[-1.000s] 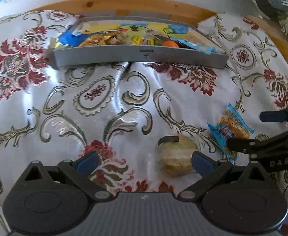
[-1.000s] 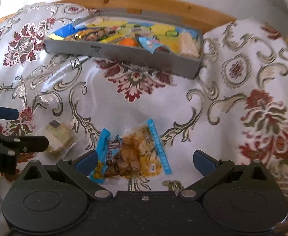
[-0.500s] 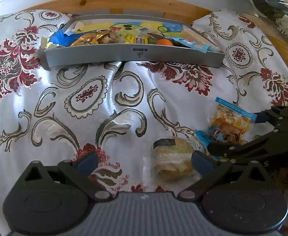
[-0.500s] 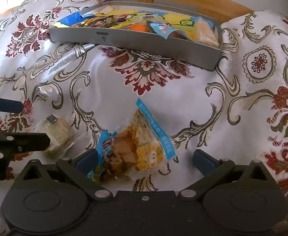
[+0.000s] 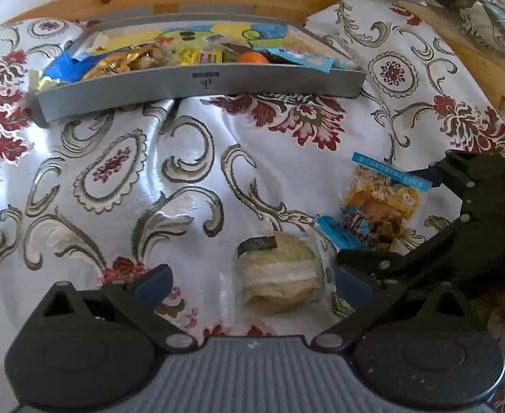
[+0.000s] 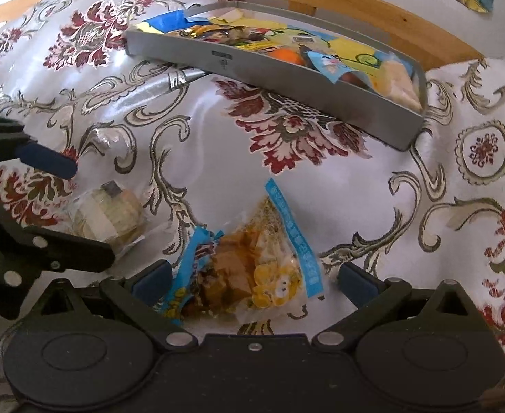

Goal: Organize snacks
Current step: 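Close left tool on clear bread packet while right tool grips clear jerky packet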

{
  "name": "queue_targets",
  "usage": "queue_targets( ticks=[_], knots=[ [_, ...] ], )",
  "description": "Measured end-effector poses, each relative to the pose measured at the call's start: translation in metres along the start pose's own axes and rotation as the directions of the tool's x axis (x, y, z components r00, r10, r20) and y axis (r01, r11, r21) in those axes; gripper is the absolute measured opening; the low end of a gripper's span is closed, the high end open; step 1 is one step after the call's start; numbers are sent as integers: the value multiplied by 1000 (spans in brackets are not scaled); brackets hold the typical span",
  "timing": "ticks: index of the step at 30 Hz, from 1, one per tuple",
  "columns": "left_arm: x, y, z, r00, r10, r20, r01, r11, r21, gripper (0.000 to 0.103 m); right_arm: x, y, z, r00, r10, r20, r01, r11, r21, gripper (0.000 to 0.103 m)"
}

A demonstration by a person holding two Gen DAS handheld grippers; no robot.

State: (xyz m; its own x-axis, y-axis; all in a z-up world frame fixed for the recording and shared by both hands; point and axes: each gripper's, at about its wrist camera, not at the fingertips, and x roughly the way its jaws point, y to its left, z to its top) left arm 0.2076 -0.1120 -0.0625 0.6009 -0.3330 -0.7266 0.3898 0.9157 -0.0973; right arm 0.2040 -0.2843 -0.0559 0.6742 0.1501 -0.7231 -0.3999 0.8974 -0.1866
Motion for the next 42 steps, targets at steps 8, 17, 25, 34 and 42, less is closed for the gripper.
queue_targets(
  ticks=[8, 17, 25, 34, 42],
  knots=[
    [8, 0, 0, 999, -28, -24, 27, 999, -36, 100, -8, -1, -11, 999, -11, 50, 8, 998, 58, 85],
    [10, 0, 1, 999, -44, -18, 45, 999, 19, 74, -13, 7, -12, 997, 20, 79, -23, 999, 38, 47],
    [8, -2, -2, 998, -55, 1, 55, 998, 37, 61, -17, 4, -16, 994, 15, 111, -27, 994, 107, 35],
    [4, -2, -7, 998, -57, 28, 56, 998, 43, 58, -27, 13, -21, 989, -32, 141, 21, 996, 82, 34],
    [-6, 2, -13, 996, -66, 62, 65, 998, 17, 58, -38, 23, -25, 981, -82, 174, 79, 997, 20, 34]
  ],
)
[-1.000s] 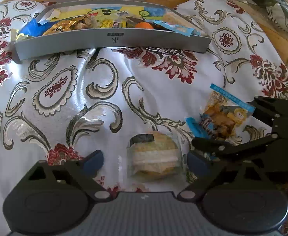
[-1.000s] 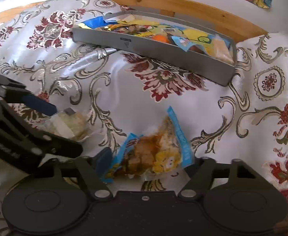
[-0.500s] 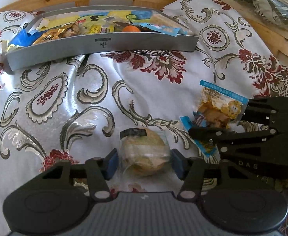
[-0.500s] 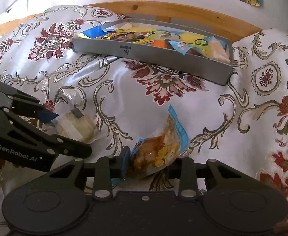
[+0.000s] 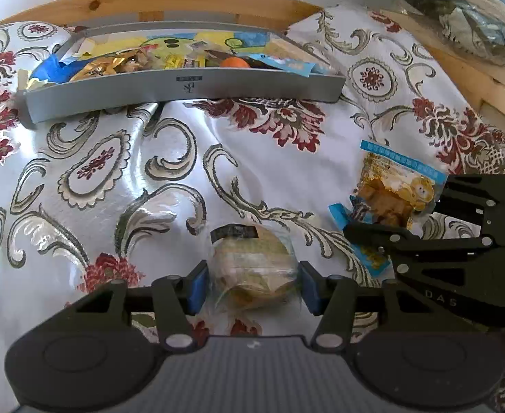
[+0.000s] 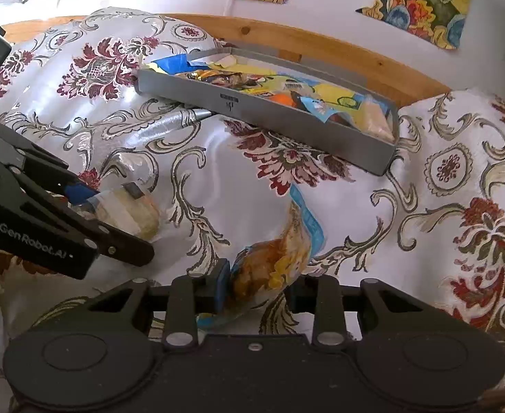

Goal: Organize snacks
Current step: 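Close left tool on clear bread packet while right tool grips clear jerky packet, then carry bread packet with left tool while right tool carries jerky packet to tray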

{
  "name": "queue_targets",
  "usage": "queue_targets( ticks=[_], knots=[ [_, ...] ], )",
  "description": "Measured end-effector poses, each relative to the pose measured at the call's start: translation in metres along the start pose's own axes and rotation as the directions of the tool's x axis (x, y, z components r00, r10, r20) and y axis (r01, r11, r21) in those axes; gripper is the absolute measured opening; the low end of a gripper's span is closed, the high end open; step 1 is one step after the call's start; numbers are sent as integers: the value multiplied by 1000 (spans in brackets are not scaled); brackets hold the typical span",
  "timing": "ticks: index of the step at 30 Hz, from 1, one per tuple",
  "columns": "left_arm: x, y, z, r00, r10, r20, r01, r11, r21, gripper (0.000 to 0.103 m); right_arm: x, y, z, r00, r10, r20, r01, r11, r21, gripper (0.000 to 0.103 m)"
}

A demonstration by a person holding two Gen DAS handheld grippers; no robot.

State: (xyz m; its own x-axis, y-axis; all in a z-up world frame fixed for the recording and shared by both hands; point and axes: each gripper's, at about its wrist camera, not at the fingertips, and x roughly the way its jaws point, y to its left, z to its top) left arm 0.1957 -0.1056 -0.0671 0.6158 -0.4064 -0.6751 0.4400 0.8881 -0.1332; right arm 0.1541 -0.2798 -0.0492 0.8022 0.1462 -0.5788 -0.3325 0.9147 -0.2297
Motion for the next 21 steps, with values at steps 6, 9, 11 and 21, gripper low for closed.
queue_targets(
  ticks=[6, 9, 11, 21],
  knots=[
    [-9, 2, 6, 999, -5, 40, 6, 1000, -29, 58, -6, -1, 3, 999, -27, 19, 27, 1000, -14, 32],
    [-13, 4, 16, 998, -5, 67, 7, 999, -33, 58, -8, -3, 5, 999, -37, 26, 37, 999, -15, 32],
    [-16, 5, 22, 996, -4, 89, 7, 999, -35, 58, -8, -3, 6, 999, -41, 25, 41, 999, -24, 32],
    [-26, 18, 54, 987, 11, 158, -3, 999, -52, 58, -17, -2, 20, 994, -60, 86, 66, 996, -62, 32]
  ],
)
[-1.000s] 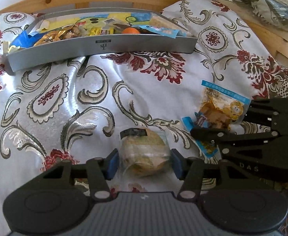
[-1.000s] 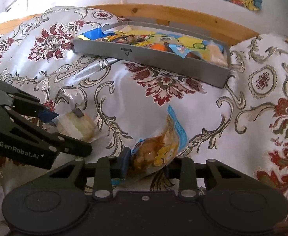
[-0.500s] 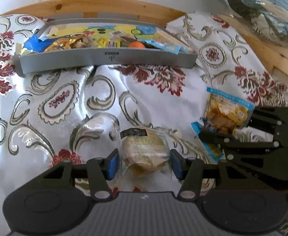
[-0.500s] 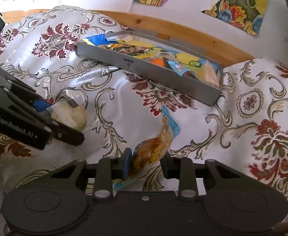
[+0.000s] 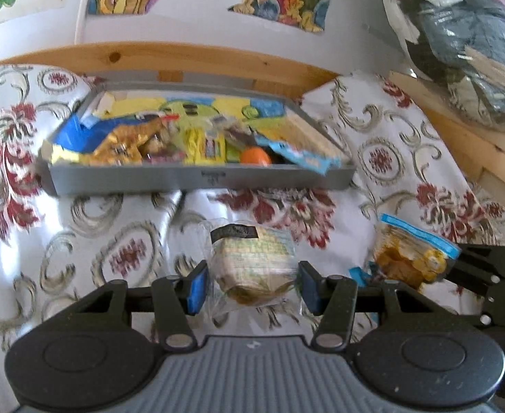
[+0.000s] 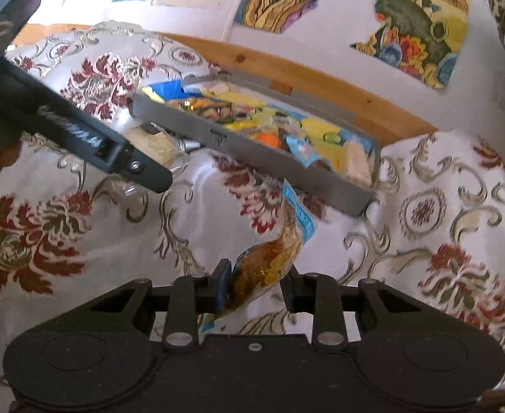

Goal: Organize snacks
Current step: 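Carry bread packet with left tool while right tool carries jerky packet to tray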

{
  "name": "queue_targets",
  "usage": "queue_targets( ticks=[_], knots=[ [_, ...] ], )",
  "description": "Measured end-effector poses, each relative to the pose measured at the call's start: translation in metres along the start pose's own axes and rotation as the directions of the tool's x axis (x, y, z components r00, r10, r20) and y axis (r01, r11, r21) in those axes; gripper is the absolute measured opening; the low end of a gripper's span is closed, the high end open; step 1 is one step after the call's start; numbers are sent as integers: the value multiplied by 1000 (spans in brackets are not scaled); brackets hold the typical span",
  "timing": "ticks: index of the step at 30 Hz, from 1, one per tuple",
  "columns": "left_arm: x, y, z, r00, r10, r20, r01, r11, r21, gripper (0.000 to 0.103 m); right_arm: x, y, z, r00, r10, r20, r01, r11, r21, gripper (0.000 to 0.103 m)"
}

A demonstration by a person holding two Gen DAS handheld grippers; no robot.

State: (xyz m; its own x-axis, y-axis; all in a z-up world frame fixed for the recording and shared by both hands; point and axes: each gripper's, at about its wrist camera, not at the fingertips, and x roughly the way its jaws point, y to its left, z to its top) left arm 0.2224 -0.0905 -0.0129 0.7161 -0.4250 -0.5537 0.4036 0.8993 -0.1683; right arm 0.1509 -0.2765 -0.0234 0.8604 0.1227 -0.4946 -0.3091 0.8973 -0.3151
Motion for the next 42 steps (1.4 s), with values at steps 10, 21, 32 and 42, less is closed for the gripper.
queue_targets(
  ticks=[10, 21, 32, 42],
  knots=[
    [16, 25, 61, 996, 52, 70, -50, 998, -29, 58, 10, -25, 56, 996, -15, 83, 21, 997, -78, 32],
    [56, 45, 109, 993, 99, 66, -97, 995, -37, 58, 70, -61, 148, 998, -25, 59, 32, 992, -121, 32],
    [96, 54, 117, 991, 133, 25, -133, 991, -1, 58, 140, -73, 154, 997, -83, -5, 82, 996, -31, 32],
    [106, 54, 113, 989, 146, 25, -147, 989, 16, 59, 151, -66, 148, 998, -51, -25, 50, 999, -17, 33]
  ],
)
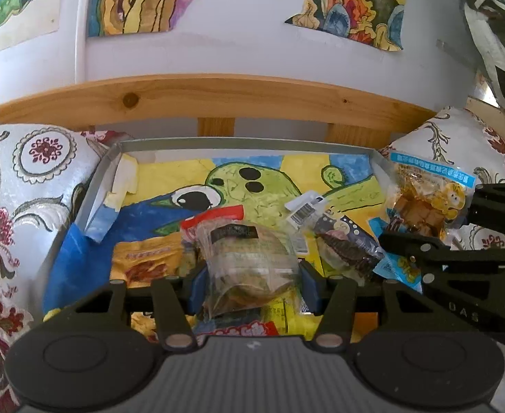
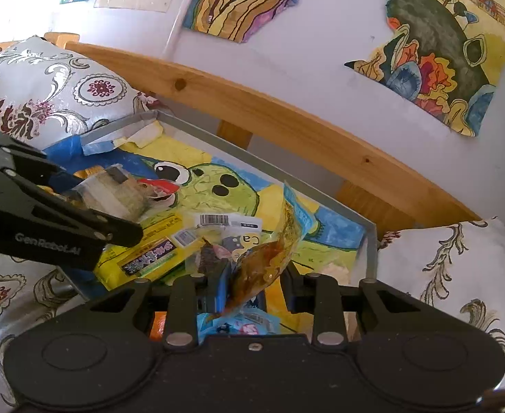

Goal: Organize snacks
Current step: 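Carry bread packet with left tool while right tool carries jerky packet to tray, then open left tool in tray while right tool releases jerky packet inside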

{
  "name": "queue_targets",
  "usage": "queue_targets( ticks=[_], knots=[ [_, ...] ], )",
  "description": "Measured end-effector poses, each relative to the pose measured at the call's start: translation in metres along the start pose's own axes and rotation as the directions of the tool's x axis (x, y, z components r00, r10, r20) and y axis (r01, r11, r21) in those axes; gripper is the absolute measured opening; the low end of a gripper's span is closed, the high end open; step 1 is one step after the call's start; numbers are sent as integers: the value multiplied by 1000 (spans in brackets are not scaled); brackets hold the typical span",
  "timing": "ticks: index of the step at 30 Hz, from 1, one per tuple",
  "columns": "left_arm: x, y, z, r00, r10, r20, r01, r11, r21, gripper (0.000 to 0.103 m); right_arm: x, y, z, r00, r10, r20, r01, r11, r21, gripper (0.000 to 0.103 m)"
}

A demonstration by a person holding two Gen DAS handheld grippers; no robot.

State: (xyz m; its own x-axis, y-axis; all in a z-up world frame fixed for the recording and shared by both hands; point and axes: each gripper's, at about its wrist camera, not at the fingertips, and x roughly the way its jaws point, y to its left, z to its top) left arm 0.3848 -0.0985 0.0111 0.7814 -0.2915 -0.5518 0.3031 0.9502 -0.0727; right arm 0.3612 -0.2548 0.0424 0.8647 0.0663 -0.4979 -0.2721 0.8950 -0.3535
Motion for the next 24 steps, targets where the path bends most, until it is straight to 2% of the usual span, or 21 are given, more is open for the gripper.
queue_targets(
  ticks=[5, 9, 11, 13, 24],
  knots=[
    [0, 1, 2, 1000, 0, -5, 0, 1000, -3, 60, -1, -1, -1, 1000, -8, -5, 8, 1000, 7, 36],
    [-1, 1, 1, 1000, 9, -1, -9, 1000, -7, 72, -2, -1, -3, 1000, -19, -4, 19, 1000, -4, 46],
    [-2, 1, 0, 1000, 10, 4, -10, 1000, -6, 74, -4, -1, -4, 1000, -23, 0, 23, 1000, -8, 52],
    [-4, 0, 0, 1000, 17, 16, -17, 1000, -2, 80, -7, -1, -5, 999, -33, 9, 33, 999, -15, 61],
    [-18, 3, 5, 995, 71, 72, -70, 997, -22, 95, -16, -8, -7, 997, -69, 40, 69, 998, 12, 76]
  ],
)
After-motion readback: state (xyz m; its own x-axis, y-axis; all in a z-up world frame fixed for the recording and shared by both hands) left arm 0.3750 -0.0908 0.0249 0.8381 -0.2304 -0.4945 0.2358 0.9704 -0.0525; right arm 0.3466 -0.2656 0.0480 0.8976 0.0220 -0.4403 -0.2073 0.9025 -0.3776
